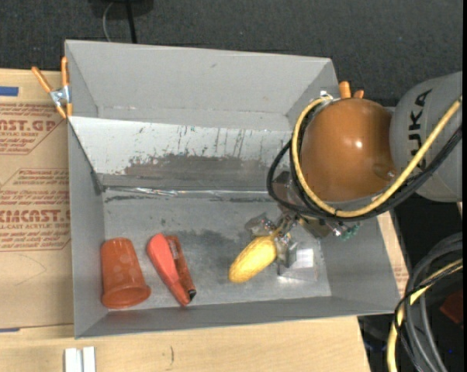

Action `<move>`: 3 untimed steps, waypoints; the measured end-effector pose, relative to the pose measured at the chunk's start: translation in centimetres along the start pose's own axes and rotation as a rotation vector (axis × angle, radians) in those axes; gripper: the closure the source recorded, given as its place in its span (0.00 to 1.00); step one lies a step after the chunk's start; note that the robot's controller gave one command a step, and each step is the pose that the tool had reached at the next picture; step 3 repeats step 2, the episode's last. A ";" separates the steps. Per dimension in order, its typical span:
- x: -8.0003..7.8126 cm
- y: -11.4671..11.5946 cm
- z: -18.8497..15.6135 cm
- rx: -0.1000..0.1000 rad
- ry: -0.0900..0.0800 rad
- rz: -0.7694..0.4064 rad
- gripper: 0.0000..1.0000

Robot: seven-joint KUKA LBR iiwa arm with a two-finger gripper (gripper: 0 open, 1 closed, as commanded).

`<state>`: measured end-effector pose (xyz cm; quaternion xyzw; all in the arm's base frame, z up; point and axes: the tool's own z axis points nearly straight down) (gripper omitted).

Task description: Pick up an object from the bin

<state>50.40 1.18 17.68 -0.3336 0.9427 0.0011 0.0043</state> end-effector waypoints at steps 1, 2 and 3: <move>0.0 0.0 0.0 0.000 0.000 0.000 1.00; -2.5 -0.3 -19.4 0.000 -0.002 -0.142 1.00; -2.5 -0.3 -19.4 0.000 -0.002 -0.142 1.00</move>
Offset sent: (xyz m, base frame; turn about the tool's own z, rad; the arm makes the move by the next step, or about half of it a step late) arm 0.0218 0.0133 0.2203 -0.1618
